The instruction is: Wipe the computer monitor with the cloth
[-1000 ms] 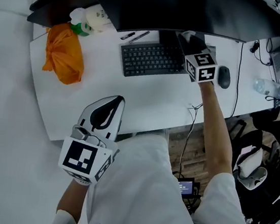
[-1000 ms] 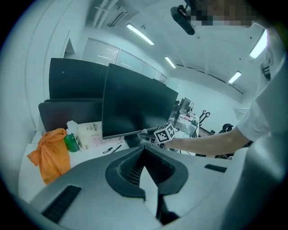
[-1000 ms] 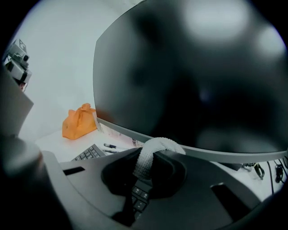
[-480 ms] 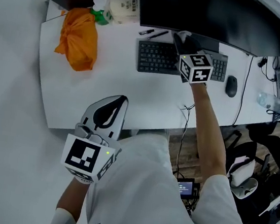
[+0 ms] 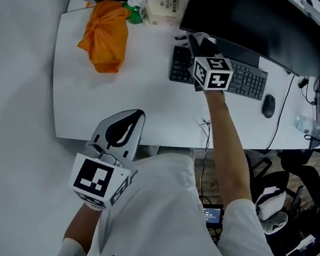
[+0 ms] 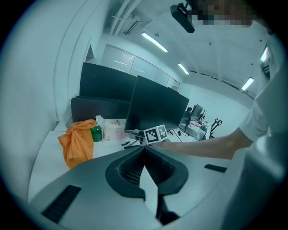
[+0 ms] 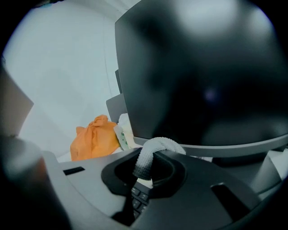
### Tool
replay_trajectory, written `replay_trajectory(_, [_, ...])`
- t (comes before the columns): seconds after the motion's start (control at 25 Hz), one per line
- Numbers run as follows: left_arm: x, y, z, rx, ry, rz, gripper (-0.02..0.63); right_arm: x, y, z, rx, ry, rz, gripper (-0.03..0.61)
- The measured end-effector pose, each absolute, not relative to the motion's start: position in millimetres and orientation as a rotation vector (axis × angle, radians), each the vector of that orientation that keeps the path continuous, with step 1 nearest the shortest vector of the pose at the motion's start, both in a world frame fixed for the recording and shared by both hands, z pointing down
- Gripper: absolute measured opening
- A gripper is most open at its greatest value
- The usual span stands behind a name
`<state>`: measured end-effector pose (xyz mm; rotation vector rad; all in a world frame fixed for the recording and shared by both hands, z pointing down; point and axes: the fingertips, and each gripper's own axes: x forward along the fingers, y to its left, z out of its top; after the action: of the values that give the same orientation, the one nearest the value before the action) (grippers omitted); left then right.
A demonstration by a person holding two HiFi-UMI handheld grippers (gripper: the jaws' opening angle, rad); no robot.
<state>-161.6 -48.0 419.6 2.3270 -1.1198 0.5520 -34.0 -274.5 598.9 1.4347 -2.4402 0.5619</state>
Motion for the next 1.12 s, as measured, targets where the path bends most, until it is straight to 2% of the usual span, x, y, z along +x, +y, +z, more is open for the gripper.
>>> replay_trajectory(0.64, [-216.8, -30.2, 409.7, 2.238, -1.304, 0.489, 0.020, -120.8, -295.2, 578.8, 1.544, -2.544, 0.839, 0.028])
replay_trajectory(0.96, [-217.8, -24.2, 405.2, 2.233, -1.325, 0.456, 0.020, -107.2, -310.9, 539.0, 1.745, -2.529, 0.893, 0.028])
replay_trajectory(1.12, [-211.4, -23.4, 399.4, 2.256, -1.317, 0.447, 0.018, -95.6, -305.1, 520.5, 1.872, -2.543, 1.101, 0.028])
